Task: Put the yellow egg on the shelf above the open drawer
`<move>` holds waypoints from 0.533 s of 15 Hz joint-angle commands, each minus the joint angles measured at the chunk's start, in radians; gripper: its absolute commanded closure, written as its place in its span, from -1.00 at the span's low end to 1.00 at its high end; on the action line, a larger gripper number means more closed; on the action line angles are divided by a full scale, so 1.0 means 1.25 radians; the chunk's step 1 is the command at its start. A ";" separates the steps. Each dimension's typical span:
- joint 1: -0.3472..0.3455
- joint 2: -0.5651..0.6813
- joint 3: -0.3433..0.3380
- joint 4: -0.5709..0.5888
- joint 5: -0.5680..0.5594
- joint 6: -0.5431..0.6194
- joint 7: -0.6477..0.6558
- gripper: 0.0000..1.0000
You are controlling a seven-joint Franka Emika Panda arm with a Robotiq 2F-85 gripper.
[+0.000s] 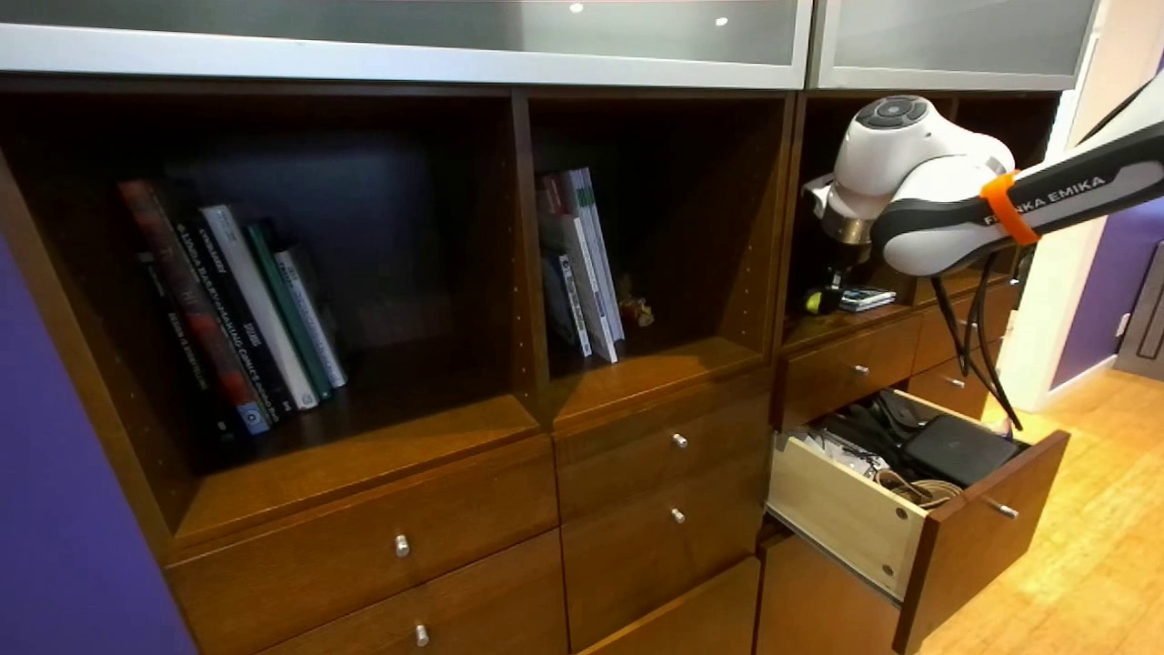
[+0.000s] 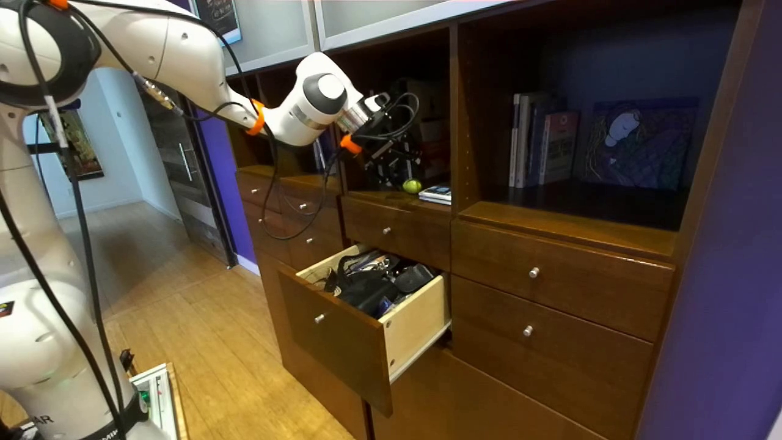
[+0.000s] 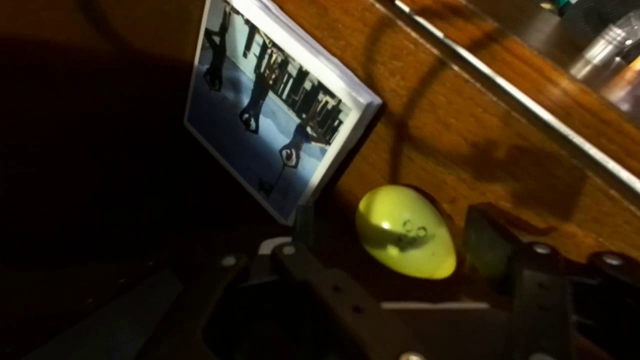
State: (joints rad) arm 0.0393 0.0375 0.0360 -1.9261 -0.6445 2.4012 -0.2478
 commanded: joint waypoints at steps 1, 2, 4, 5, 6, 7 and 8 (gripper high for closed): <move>-0.001 -0.039 0.004 0.001 0.124 -0.080 -0.116 -1.00; -0.001 -0.054 0.004 -0.004 0.171 -0.113 -0.144 -1.00; -0.001 -0.085 0.000 -0.009 0.251 -0.173 -0.180 -1.00; -0.001 -0.099 -0.002 -0.011 0.281 -0.203 -0.186 -1.00; 0.000 -0.118 -0.004 -0.015 0.303 -0.234 -0.188 -1.00; 0.001 -0.136 -0.006 -0.018 0.321 -0.260 -0.190 -1.00; 0.002 -0.151 -0.008 -0.017 0.341 -0.287 -0.192 -1.00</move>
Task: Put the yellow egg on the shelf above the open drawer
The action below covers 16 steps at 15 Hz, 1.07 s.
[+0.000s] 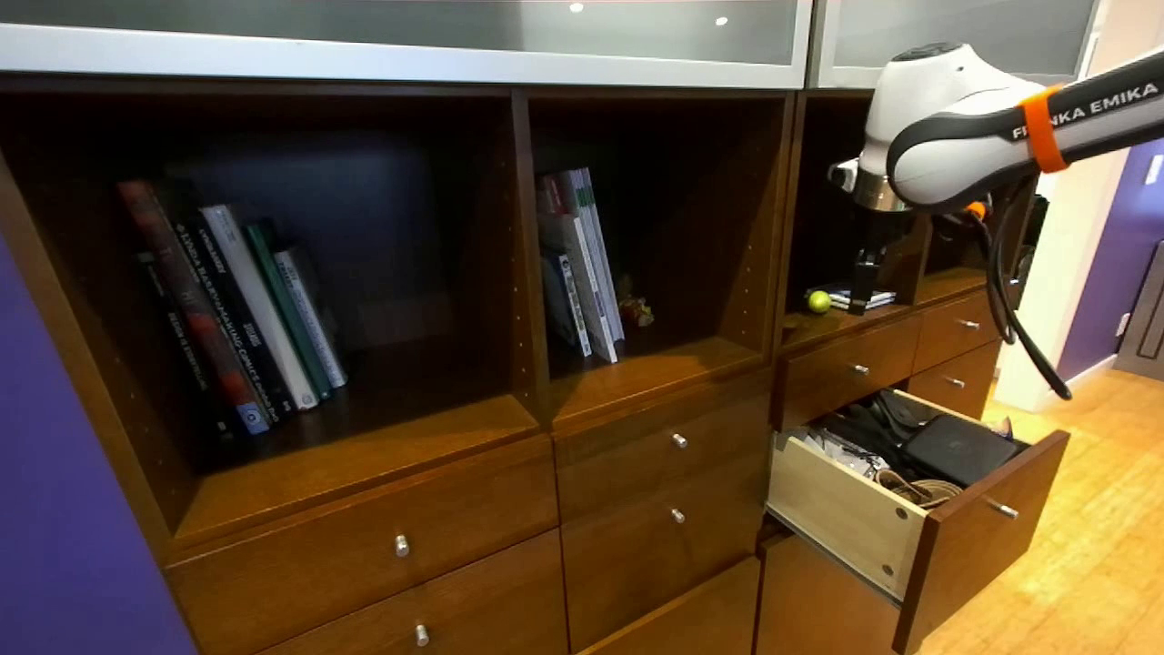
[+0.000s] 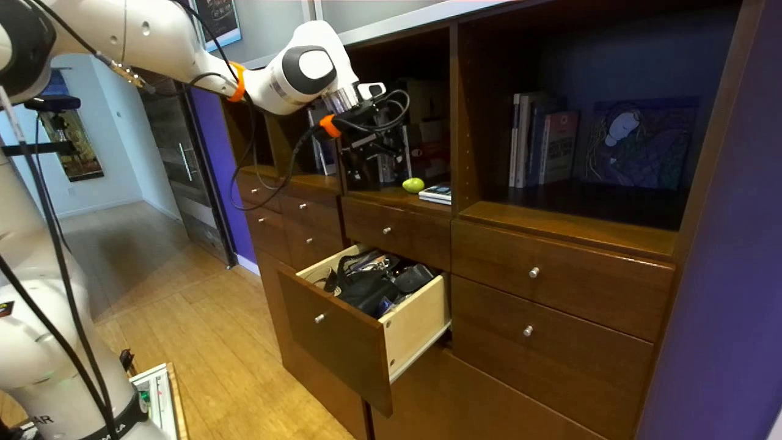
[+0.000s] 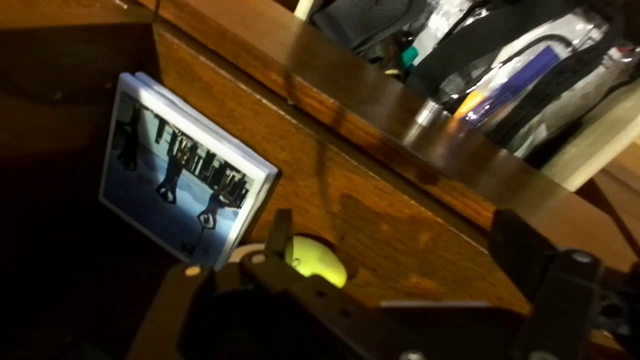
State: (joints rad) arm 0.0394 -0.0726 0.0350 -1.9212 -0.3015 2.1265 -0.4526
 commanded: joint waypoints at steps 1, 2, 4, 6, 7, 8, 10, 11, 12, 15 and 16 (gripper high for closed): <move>0.003 -0.081 -0.009 -0.020 0.083 -0.099 -0.022 -1.00; 0.003 -0.099 -0.012 -0.022 0.099 -0.125 -0.018 -1.00; 0.004 -0.133 -0.018 -0.025 0.118 -0.180 -0.015 -1.00; 0.003 -0.162 -0.024 -0.031 0.114 -0.214 -0.007 -1.00; 0.002 -0.173 -0.026 -0.034 0.111 -0.224 0.002 -1.00; 0.003 -0.185 -0.029 -0.038 0.113 -0.236 0.010 -1.00; 0.003 -0.201 -0.037 -0.051 0.117 -0.211 0.027 -1.00; 0.001 -0.209 -0.041 -0.067 0.108 -0.153 0.036 -1.00; 0.005 -0.172 -0.035 -0.019 0.094 -0.212 0.020 -1.00; 0.004 -0.184 -0.041 -0.038 0.094 -0.174 0.028 -1.00; 0.004 -0.185 -0.041 -0.040 0.094 -0.172 0.028 -1.00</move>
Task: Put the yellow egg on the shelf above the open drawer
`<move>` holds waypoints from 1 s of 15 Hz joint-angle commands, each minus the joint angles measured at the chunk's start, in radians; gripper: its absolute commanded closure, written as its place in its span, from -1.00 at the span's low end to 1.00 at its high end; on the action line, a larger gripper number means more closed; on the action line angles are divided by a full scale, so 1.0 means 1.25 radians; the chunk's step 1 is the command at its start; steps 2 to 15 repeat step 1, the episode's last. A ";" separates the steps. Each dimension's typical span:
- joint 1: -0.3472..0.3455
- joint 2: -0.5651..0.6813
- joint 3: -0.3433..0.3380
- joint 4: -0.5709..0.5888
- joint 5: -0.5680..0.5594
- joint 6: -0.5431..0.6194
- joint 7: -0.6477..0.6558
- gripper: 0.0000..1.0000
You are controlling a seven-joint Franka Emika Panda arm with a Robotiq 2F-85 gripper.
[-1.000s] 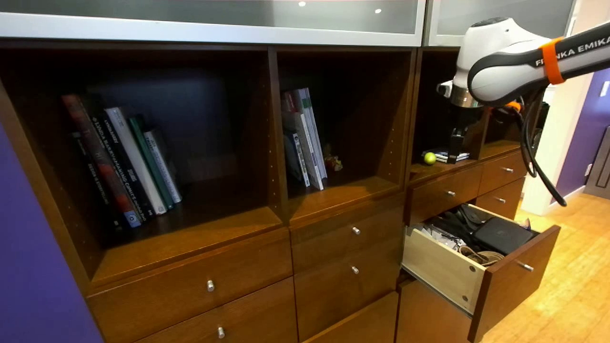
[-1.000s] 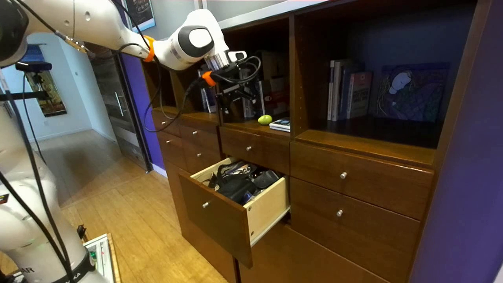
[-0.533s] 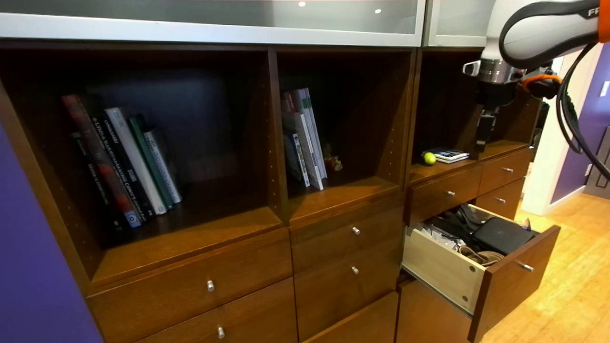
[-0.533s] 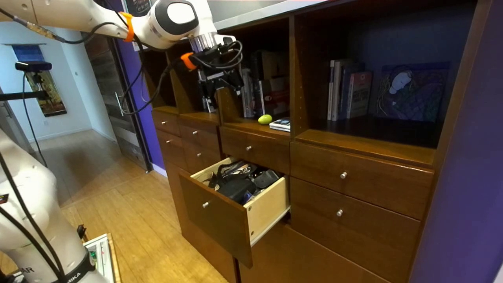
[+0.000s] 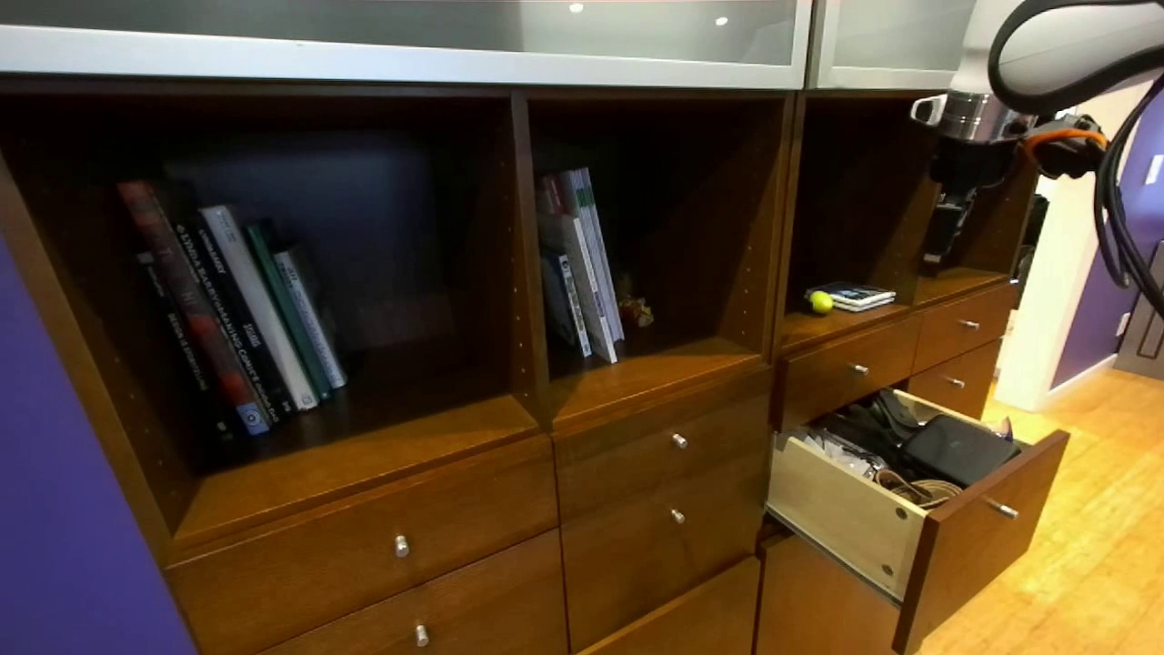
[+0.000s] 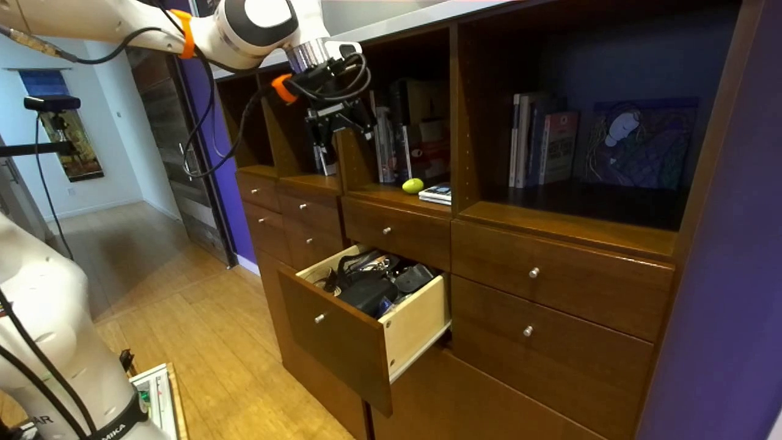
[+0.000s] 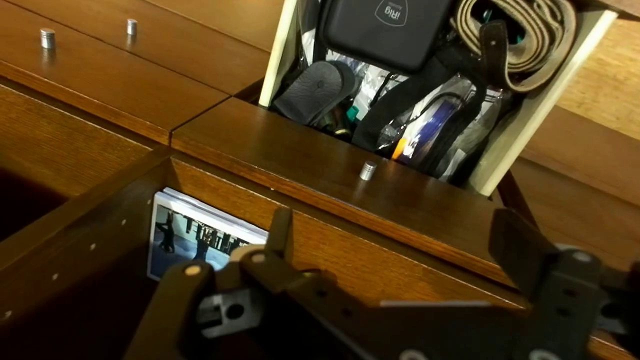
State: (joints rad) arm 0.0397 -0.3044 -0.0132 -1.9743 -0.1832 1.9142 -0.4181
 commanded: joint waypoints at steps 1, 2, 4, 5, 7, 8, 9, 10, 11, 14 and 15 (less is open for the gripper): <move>0.003 0.001 -0.003 0.001 -0.001 -0.001 0.001 -1.00; 0.003 0.001 -0.003 0.001 -0.001 -0.001 0.001 -1.00; 0.003 0.001 -0.003 0.001 -0.001 -0.001 0.001 -1.00; 0.003 0.001 -0.003 0.001 -0.001 -0.001 0.001 -1.00; 0.003 0.001 -0.003 0.001 -0.001 -0.001 0.001 -1.00; 0.003 0.001 -0.003 0.001 -0.001 -0.001 0.001 -1.00; 0.003 0.001 -0.003 0.001 -0.001 -0.001 0.001 -1.00; 0.003 0.001 -0.003 0.001 -0.001 -0.001 0.001 -1.00; 0.003 0.001 -0.003 0.001 -0.001 -0.001 0.001 -1.00; 0.003 0.001 -0.003 0.001 -0.001 -0.001 0.001 -1.00; 0.003 0.001 -0.003 0.001 -0.001 -0.001 0.001 -1.00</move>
